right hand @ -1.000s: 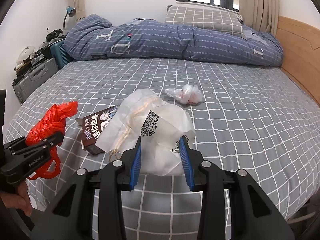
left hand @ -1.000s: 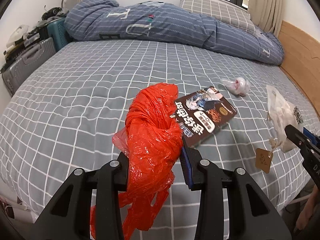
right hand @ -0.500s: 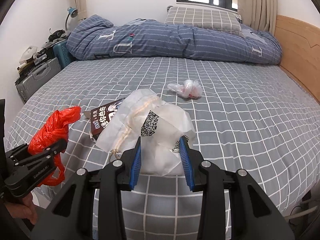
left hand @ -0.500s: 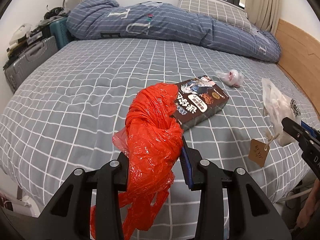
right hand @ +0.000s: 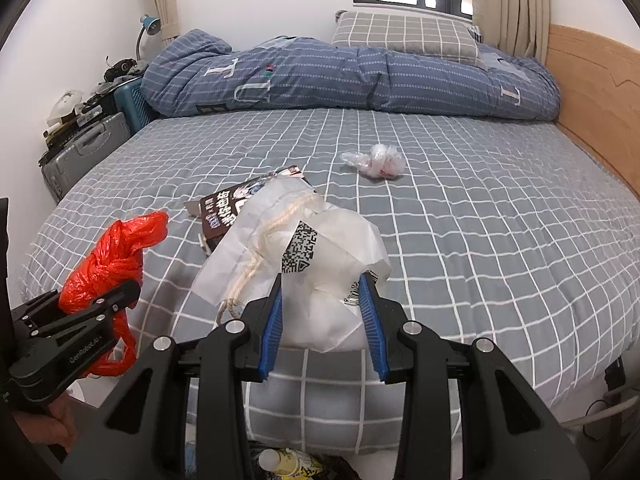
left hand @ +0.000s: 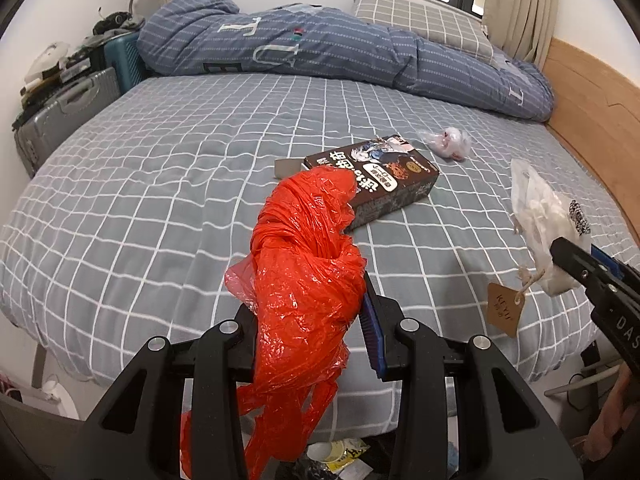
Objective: Collect trash
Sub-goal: 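Carry the red bag and white QR-code bag with both grippers over the black bin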
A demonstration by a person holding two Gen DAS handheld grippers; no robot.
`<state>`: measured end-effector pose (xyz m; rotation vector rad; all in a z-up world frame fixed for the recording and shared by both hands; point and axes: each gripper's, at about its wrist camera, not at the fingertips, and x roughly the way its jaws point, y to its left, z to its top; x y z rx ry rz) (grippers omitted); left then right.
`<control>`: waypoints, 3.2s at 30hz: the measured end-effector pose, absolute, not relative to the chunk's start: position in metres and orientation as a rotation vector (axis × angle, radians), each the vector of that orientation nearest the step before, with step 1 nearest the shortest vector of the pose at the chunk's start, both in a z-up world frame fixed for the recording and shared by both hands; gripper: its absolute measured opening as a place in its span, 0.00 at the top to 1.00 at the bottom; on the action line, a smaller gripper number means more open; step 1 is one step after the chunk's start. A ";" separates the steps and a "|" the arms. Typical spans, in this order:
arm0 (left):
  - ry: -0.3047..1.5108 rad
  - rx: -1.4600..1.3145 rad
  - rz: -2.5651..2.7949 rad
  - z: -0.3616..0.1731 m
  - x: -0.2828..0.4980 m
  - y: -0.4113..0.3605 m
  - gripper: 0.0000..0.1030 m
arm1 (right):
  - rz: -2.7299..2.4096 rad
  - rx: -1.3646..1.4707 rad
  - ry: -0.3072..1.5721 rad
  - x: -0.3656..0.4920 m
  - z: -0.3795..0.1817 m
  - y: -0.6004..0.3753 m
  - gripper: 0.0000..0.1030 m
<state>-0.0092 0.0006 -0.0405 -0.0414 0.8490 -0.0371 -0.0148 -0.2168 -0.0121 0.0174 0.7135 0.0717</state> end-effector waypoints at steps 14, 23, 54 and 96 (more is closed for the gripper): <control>0.879 -0.032 -0.049 -0.049 -0.051 -0.006 0.64 | 0.067 0.008 0.740 -0.054 -0.021 -0.213 0.66; 0.916 -0.035 -0.052 -0.061 -0.078 -0.008 0.64 | 0.077 0.015 0.758 -0.081 -0.028 -0.211 0.66; 0.969 -0.067 -0.039 -0.057 -0.166 -0.003 0.64 | 0.096 0.017 0.847 -0.170 -0.048 -0.200 0.66; 1.225 -0.062 -0.029 -0.181 -0.157 0.020 0.64 | 0.159 -0.064 1.117 -0.143 -0.177 -0.169 0.30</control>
